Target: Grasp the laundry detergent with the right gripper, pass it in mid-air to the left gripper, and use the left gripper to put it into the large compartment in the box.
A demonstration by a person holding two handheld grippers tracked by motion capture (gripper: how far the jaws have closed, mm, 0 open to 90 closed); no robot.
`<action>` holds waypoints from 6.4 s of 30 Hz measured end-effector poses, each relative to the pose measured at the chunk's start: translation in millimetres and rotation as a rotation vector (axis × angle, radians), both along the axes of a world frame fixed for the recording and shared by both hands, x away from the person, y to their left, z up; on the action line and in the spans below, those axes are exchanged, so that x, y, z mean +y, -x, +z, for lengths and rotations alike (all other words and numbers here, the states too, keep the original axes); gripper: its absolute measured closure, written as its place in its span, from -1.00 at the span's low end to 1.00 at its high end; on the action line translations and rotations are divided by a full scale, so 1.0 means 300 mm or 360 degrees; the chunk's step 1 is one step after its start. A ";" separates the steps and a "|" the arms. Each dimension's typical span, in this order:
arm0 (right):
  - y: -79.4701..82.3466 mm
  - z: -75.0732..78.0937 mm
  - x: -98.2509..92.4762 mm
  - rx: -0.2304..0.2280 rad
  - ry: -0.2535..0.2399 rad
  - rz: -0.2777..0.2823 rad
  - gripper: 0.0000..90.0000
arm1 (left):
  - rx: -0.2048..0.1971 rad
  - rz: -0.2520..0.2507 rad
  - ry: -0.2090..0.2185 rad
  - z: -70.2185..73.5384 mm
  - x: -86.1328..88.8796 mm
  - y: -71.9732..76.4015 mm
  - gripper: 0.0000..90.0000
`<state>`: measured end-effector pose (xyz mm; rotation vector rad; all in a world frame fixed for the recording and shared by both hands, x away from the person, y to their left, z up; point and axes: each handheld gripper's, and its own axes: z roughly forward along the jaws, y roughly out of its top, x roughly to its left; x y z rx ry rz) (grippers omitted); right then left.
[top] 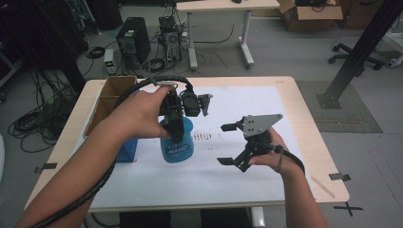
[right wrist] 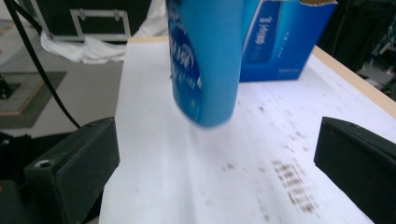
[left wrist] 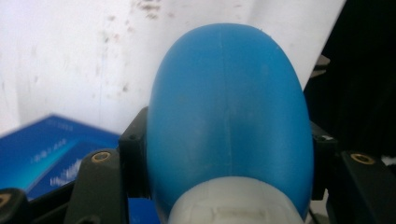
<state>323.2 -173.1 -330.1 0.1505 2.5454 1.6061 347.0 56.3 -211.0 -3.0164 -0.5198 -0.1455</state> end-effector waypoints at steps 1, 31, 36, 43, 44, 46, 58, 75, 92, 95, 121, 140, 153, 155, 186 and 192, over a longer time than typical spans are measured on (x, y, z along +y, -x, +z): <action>0.001 0.012 -0.016 -0.0003 0.0018 -0.0012 -1.00 | -0.0007 0.0024 0.0002 0.006 0.007 -0.006 -0.15; -0.043 0.152 -0.221 0.0012 0.0487 -0.0148 -0.98 | -0.0053 0.0755 0.0127 0.245 0.215 -0.128 -0.15; -0.055 0.166 -0.229 0.0037 0.0592 -0.0140 -0.96 | -0.0072 0.0899 0.0143 0.313 0.283 -0.153 -0.15; -0.055 0.175 -0.247 0.0062 0.0653 -0.0141 -0.96 | -0.0054 0.1065 0.0163 0.364 0.354 -0.177 -0.15; -0.056 0.176 -0.250 0.0062 0.0662 -0.0141 -0.96 | -0.0053 0.1087 0.0165 0.369 0.364 -0.182 -0.15; -0.057 0.177 -0.253 0.0070 0.0675 -0.0139 -0.96 | -0.0053 0.1117 0.0163 0.378 0.381 -0.188 -0.15; -0.074 0.205 -0.255 0.0065 0.0781 -0.0100 -0.96 | -0.0052 0.1294 0.0154 0.403 0.479 -0.230 -0.15; -0.098 0.244 -0.220 0.0052 0.0892 -0.0067 -0.95 | -0.0021 0.1487 0.0169 0.405 0.589 -0.259 -0.15; -0.113 0.269 -0.198 0.0058 0.0983 -0.0051 -0.95 | 0.0021 0.1671 0.0128 0.359 0.675 -0.295 -0.15; -0.114 0.271 -0.195 0.0060 0.0994 -0.0053 -0.95 | 0.0030 0.1703 0.0137 0.349 0.690 -0.299 -0.15; -0.129 0.316 -0.145 0.0179 0.1299 -0.0002 -0.93 | 0.0061 0.1855 0.0139 0.266 0.720 -0.319 -0.15; -0.144 0.277 -0.114 0.0288 0.1399 0.0064 -0.93 | 0.0049 0.1905 0.0144 0.147 0.738 -0.332 -0.16; -0.151 0.217 -0.104 0.0333 0.1433 0.0086 -0.92 | 0.0044 0.1916 0.0131 0.061 0.739 -0.339 -0.16; -0.151 0.218 -0.105 0.0340 0.1439 0.0077 -0.93 | 0.0039 0.1921 0.0126 0.050 0.738 -0.339 -0.16; -0.156 0.219 -0.092 0.0324 0.1431 0.0105 -0.92 | 0.0031 0.1888 0.0108 -0.160 0.693 -0.321 -0.16; -0.154 0.215 -0.090 0.0330 0.1430 0.0098 -0.93 | 0.0040 0.1882 0.0102 -0.188 0.690 -0.321 -0.16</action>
